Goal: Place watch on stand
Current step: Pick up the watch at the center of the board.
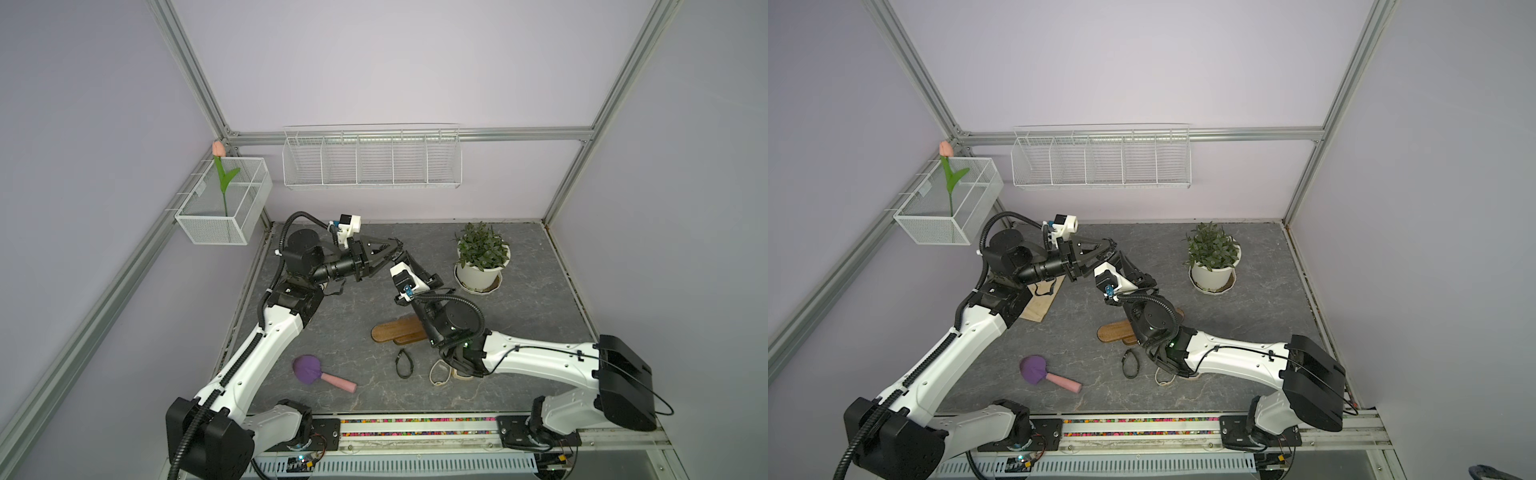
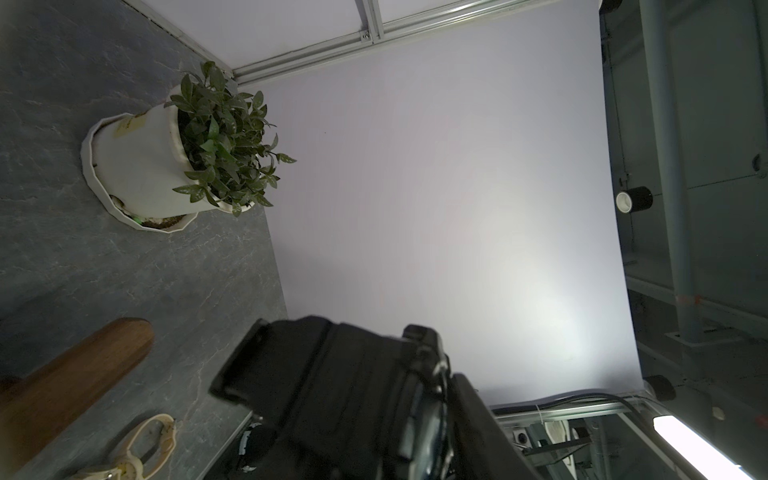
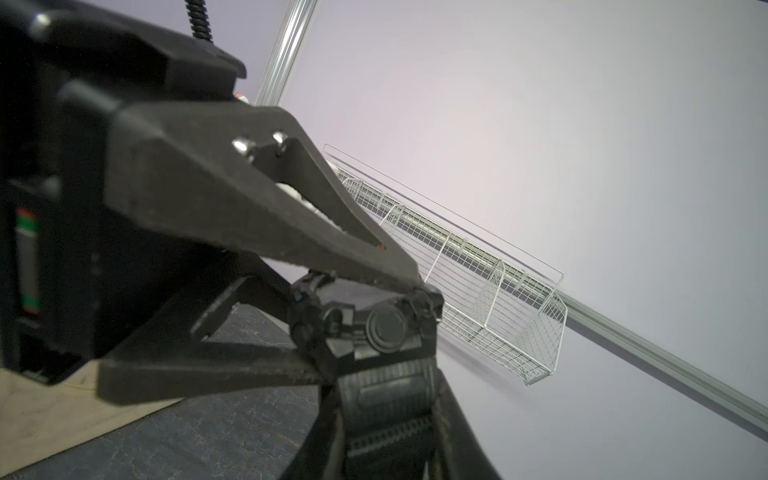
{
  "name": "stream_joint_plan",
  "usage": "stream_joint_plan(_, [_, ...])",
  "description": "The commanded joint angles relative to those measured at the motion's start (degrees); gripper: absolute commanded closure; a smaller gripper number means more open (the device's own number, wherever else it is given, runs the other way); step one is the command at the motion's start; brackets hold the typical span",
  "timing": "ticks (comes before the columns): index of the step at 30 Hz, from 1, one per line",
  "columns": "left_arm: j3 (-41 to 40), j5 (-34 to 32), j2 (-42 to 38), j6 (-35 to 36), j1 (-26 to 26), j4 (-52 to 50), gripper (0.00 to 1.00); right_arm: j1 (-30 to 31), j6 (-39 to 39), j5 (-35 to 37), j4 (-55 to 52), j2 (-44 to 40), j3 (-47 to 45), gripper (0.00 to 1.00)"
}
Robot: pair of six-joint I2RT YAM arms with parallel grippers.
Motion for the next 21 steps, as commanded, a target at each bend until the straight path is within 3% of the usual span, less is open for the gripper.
stream_joint_plan(1, [1.97, -2.08, -1.37, 1.19, 0.6, 0.33, 0.68, 0.89, -0.22, 0.94, 1.45, 0.44, 0.25, 0.93])
stream_joint_plan(3, [2.47, -2.61, -1.67, 2.12, 0.73, -0.86, 0.8, 0.91, 0.63, 0.82, 0.7, 0.23, 0.22, 0.93])
stream_joint_plan(10, [3.31, -3.97, -1.64, 2.8, 0.66, -0.81, 0.93, 0.91, 4.08, -1.12, -2.54, -0.71, 0.45, 0.87])
stream_joint_plan(12, [3.57, -4.23, -1.68, 3.1, 0.8, -0.71, 0.96, 0.91, 4.9, -1.79, -2.52, -1.09, 0.09, 0.74])
stream_joint_plan(15, [3.59, -4.56, -1.84, 4.46, 0.94, -1.68, 0.98, 0.89, 7.12, -3.45, -3.06, -2.64, -0.7, 0.37])
stream_joint_plan(19, [3.2, -3.95, -2.32, 6.94, 2.63, -5.37, 0.99, 0.71, 13.43, -6.03, -9.08, -6.48, -0.94, 0.16])
stream_joint_plan(21, [2.53, -2.98, -2.76, 7.87, 4.51, -7.12, 1.0, 0.46, 17.79, -8.05, -15.34, -9.12, -0.93, 0.1])
